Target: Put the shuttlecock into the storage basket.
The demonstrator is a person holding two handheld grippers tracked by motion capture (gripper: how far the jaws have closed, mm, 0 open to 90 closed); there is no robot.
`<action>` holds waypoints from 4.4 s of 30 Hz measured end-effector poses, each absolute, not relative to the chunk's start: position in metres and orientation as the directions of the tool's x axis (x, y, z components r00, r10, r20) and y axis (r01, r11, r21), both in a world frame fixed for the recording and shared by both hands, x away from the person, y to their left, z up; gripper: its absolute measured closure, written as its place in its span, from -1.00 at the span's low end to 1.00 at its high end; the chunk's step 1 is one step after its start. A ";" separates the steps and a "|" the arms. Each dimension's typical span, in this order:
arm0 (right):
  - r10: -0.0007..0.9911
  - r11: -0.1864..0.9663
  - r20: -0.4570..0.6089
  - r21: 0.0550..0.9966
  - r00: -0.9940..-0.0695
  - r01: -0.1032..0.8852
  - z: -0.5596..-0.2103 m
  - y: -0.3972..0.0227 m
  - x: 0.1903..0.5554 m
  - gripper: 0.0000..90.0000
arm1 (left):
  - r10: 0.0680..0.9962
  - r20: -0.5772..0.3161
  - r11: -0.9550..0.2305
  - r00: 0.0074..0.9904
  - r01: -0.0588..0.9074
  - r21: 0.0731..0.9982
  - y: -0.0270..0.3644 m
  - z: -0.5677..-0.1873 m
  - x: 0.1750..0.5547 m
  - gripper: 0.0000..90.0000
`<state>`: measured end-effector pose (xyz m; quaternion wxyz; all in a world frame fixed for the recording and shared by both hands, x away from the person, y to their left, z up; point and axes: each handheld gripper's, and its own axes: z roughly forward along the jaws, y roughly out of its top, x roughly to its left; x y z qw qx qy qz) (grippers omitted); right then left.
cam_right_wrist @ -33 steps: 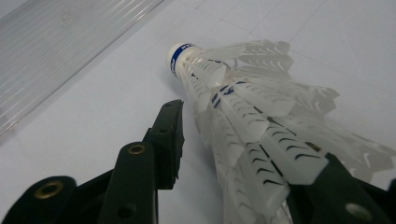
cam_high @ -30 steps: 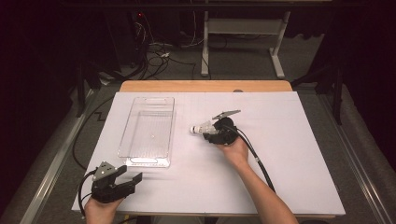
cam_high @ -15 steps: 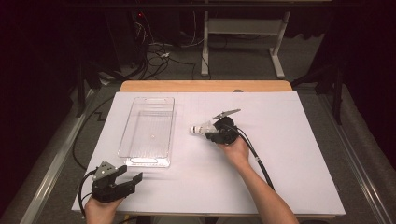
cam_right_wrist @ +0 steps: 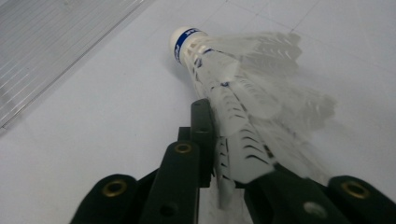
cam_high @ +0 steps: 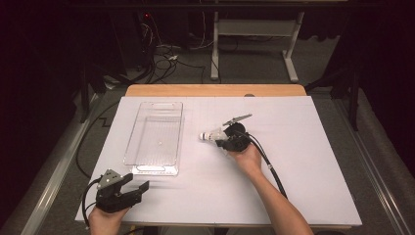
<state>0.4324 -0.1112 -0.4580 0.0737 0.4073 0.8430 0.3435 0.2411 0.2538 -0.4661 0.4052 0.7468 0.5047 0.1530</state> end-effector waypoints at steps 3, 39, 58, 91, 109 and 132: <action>0.733 0.445 0.143 0.639 -0.665 0.628 -0.457 -0.111 0.432 0.94 | 0.878 -0.180 -0.162 0.443 0.630 0.759 0.254 -0.466 0.241 -0.31; 0.701 0.427 0.152 0.693 -0.697 0.581 -0.422 -0.109 0.428 0.97 | 0.881 -0.185 -0.152 0.435 0.631 0.761 0.256 -0.466 0.242 -0.31; 0.673 0.440 0.144 0.710 -0.726 0.549 -0.402 -0.093 0.429 0.97 | 0.883 -0.174 -0.162 0.436 0.629 0.760 0.257 -0.466 0.245 -0.31; 0.621 0.467 0.147 0.719 -0.770 0.514 -0.382 -0.053 0.438 0.96 | 0.881 -0.175 -0.163 0.439 0.629 0.761 0.258 -0.466 0.246 -0.31; 0.607 0.488 0.139 0.712 -0.783 0.505 -0.376 -0.028 0.447 0.96 | 0.880 -0.179 -0.160 0.440 0.630 0.760 0.259 -0.466 0.246 -0.31; 0.596 0.504 0.142 0.700 -0.790 0.506 -0.379 -0.003 0.455 0.96 | 0.879 -0.181 -0.161 0.441 0.632 0.758 0.259 -0.467 0.247 -0.31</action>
